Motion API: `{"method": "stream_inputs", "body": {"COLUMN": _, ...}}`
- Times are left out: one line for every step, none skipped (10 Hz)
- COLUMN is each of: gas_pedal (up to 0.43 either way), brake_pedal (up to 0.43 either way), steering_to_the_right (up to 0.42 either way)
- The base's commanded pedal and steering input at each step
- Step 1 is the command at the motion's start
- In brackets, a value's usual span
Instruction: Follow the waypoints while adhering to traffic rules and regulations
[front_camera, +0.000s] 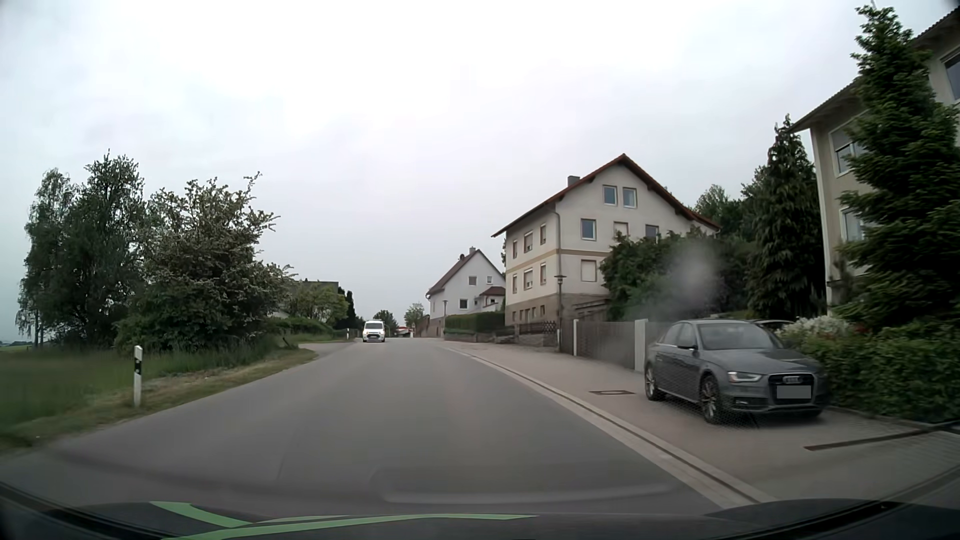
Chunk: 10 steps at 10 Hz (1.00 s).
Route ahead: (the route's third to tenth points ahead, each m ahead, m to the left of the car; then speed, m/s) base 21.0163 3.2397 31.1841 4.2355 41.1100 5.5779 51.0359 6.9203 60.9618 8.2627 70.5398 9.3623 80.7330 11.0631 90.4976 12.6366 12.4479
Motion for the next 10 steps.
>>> {"method": "stream_inputs", "body": {"gas_pedal": 0.130, "brake_pedal": 0.000, "steering_to_the_right": -0.025}}
{"method": "stream_inputs", "body": {"gas_pedal": 0.130, "brake_pedal": 0.000, "steering_to_the_right": -0.025}}
{"method": "stream_inputs", "body": {"gas_pedal": 0.130, "brake_pedal": 0.000, "steering_to_the_right": -0.025}}
{"method": "stream_inputs", "body": {"gas_pedal": 0.130, "brake_pedal": 0.000, "steering_to_the_right": -0.025}}
{"method": "stream_inputs", "body": {"gas_pedal": 0.130, "brake_pedal": 0.000, "steering_to_the_right": -0.025}}
{"method": "stream_inputs", "body": {"gas_pedal": 0.130, "brake_pedal": 0.000, "steering_to_the_right": -0.025}}
{"method": "stream_inputs", "body": {"gas_pedal": 0.130, "brake_pedal": 0.000, "steering_to_the_right": -0.025}}
{"method": "stream_inputs", "body": {"gas_pedal": 0.130, "brake_pedal": 0.000, "steering_to_the_right": -0.025}}
{"method": "stream_inputs", "body": {"gas_pedal": 0.130, "brake_pedal": 0.000, "steering_to_the_right": -0.024}}
{"method": "stream_inputs", "body": {"gas_pedal": 0.130, "brake_pedal": 0.000, "steering_to_the_right": -0.024}}
